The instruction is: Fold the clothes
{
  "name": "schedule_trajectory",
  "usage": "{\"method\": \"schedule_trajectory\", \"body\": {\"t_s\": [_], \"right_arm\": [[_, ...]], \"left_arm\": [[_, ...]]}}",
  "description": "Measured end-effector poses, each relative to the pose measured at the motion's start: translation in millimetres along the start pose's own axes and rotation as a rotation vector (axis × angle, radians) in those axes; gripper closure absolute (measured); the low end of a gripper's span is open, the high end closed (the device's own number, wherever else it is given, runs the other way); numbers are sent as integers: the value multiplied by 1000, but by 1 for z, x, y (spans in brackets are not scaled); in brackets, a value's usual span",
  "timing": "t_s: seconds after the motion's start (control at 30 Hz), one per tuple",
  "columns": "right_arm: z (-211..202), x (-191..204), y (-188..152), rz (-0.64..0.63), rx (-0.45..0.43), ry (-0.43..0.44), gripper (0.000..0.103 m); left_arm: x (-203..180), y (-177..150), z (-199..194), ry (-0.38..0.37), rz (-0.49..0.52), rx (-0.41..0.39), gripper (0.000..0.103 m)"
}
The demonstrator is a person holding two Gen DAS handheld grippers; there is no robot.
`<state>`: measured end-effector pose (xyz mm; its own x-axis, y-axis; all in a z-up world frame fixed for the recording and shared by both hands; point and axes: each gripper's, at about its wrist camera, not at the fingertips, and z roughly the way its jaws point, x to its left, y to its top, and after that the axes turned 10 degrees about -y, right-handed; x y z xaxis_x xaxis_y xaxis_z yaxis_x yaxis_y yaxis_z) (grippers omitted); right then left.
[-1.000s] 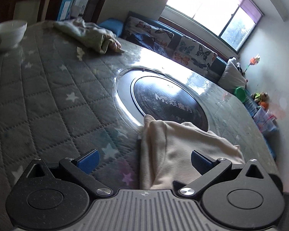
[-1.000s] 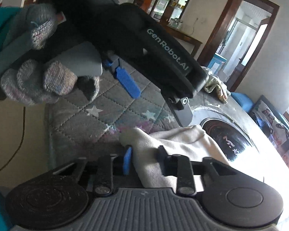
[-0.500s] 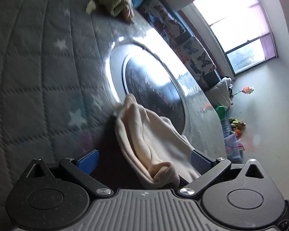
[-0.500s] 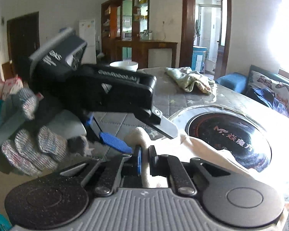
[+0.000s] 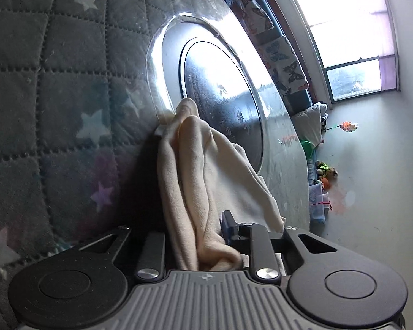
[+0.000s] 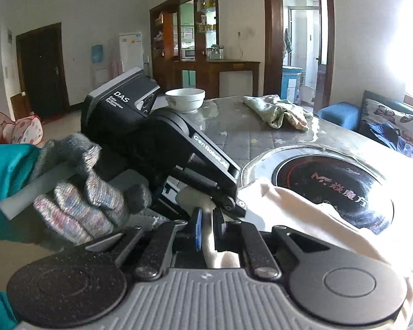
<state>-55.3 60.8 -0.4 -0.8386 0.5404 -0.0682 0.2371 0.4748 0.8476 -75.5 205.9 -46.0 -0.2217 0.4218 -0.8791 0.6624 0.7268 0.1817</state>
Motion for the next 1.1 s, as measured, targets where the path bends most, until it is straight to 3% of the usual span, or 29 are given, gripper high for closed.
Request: {"method": "schedule_trajectory", "body": {"t_s": [0.13,0.2,0.5,0.63,0.83,0.87,0.9,0.93,1.1], "right_arm": [[-14,-21,-8,46,2,-52,93],[-23,-36,-13,92,12,-95,86],[-41,-134,-61,336,96,-390,71],[-33,-160,-80,457,117,-414,68],[-27,-176,-94,576,101,-365,69],[-28,-177,-95,586,96,-358,71],[-30,-176,-95,592,92,-351,83],[-31,-176,-94,598,88,-345,87],[-43,-175,-91,610,55,-335,94]], "left_arm": [[-5,1,0,12,29,3,80],[-7,1,1,17,41,3,80],[-18,1,5,61,115,-3,79],[-22,1,7,86,139,-4,79],[-28,2,11,127,186,-7,79],[-29,1,12,134,194,-8,79],[-32,1,13,145,205,-9,80],[-35,0,14,156,217,-10,80],[-56,-3,14,178,311,-23,82]]}}
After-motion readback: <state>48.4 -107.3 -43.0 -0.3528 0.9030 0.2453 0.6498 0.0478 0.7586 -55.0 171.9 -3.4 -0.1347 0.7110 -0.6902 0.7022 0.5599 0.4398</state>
